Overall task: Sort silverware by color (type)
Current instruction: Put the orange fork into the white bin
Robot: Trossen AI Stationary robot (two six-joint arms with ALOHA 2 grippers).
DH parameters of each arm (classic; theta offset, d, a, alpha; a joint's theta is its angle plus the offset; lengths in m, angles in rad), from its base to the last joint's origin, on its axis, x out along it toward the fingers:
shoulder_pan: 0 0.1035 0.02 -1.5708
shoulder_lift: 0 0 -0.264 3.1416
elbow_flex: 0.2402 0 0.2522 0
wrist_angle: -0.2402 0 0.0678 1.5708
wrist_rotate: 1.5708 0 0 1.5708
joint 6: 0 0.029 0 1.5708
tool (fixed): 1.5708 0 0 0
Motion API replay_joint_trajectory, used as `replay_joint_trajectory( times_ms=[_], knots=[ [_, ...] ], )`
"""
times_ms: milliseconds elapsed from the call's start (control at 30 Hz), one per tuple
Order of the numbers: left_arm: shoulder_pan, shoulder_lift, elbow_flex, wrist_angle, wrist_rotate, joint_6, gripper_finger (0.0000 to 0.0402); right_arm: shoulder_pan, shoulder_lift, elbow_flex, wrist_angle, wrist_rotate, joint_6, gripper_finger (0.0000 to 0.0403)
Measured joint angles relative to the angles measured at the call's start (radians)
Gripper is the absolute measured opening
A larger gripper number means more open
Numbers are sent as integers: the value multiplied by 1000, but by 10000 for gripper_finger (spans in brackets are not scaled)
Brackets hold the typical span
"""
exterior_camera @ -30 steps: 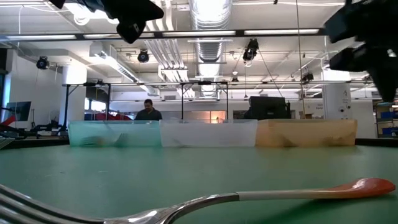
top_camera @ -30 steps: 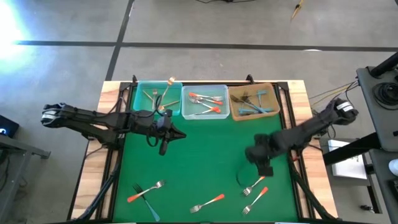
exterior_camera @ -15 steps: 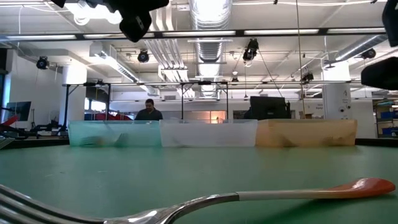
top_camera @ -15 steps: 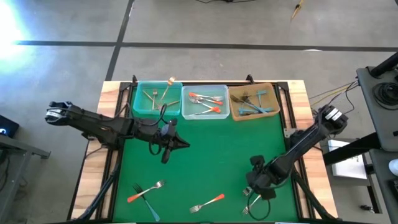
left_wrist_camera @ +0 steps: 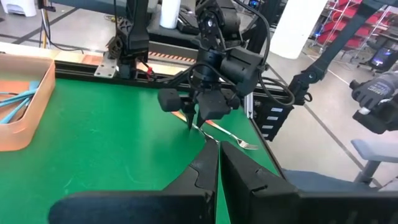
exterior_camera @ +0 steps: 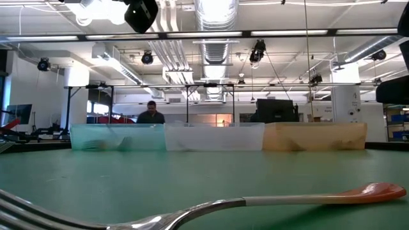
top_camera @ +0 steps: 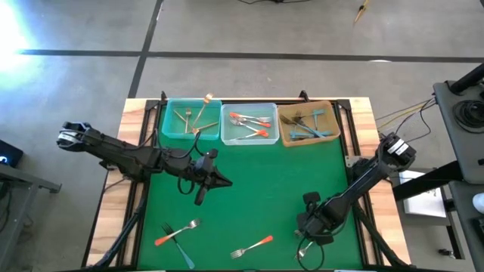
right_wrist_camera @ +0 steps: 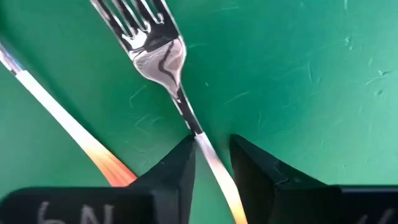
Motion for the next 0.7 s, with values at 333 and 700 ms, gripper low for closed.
replay_joint_trajectory(
  times_ms=[333,700],
  knots=[
    [-2,0,0,6,-1,-6,0,-5,-8,31,-22,9,42,13],
    [-31,-1,1,63,-3,-6,0,-154,-117,205,-102,500,-153,11]
  ],
)
